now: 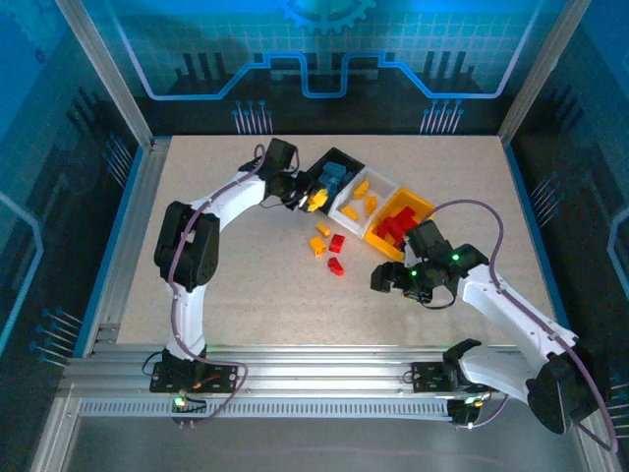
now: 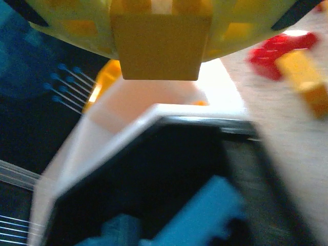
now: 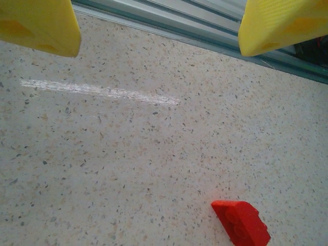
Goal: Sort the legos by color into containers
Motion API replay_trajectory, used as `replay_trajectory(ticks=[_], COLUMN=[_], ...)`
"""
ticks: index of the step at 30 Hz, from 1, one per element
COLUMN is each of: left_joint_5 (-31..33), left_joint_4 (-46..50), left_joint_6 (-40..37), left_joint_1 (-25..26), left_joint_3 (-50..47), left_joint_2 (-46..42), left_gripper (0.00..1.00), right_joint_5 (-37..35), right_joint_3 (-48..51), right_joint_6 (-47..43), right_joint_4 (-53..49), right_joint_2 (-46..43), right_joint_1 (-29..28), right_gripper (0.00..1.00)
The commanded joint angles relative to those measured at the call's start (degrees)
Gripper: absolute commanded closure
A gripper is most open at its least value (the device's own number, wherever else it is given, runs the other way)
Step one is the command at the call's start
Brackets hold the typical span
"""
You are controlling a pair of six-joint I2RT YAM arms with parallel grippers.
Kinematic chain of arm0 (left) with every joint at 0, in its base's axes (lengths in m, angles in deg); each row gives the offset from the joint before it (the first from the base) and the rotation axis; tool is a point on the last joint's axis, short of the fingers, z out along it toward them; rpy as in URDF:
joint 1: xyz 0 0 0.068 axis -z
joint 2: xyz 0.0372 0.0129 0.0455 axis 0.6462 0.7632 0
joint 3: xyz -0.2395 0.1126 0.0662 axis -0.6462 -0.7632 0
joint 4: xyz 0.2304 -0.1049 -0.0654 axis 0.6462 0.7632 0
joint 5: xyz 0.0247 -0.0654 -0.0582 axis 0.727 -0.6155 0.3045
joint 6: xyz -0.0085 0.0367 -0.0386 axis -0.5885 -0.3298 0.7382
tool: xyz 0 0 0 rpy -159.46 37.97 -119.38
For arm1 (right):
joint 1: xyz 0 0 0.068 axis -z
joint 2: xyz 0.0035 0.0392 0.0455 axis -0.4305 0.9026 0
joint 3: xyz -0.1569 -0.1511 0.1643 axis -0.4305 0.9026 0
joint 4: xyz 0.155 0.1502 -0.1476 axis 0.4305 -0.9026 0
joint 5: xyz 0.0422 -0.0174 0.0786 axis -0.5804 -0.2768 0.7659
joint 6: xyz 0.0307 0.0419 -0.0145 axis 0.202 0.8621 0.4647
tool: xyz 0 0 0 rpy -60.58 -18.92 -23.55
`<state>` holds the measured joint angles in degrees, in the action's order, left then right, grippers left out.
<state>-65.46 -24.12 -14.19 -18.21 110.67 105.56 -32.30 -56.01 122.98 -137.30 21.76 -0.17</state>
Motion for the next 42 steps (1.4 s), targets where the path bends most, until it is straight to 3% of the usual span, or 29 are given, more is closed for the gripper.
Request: replay_trajectory(ticks=[1,9,14,22,30,36,42], left_joint_5=[-1.9,-1.8,-1.3,-1.9,-2.4,-1.9,5.3], left_joint_4=[-6.3,-1.5,-2.1,-1.8,-0.7,11.7,26.0], left_joint_6=[10.3,11.3,11.5,10.8,8.4,-5.9,-24.8], left_joint_1=[2.9,6.3,6.6,6.6,6.7,6.7,6.6], left_joint_3=[7.2,21.5,20.1,20.0,19.2,21.0,12.8], left_joint_2=[4.9,15.1,15.7,15.3,12.7,7.3,-5.5], left_gripper=[0.67,0.66,0.65,0.48,0.4,0.38,0.36], right_joint_5=[-1.0,-1.5,-1.9,-1.7,-1.1,1.1,0.9], right_joint_3=[1.1,2.9,3.4,4.2,4.1,3.5,-0.8], right_joint_6=[1.9,4.1,4.4,5.0,5.1,4.2,1.4], right_joint_4=[-2.0,-2.2,-3.2,-3.4,-2.8,0.0,2.5], right_joint_2=[-2.5,-6.0,-7.5,-8.6,-8.2,-5.8,2.1], right_joint_1=[0.8,0.9,0.9,0.9,0.7,0.2,-2.0], right_gripper=[0.18,0.18,0.18,0.18,0.18,0.19,0.2])
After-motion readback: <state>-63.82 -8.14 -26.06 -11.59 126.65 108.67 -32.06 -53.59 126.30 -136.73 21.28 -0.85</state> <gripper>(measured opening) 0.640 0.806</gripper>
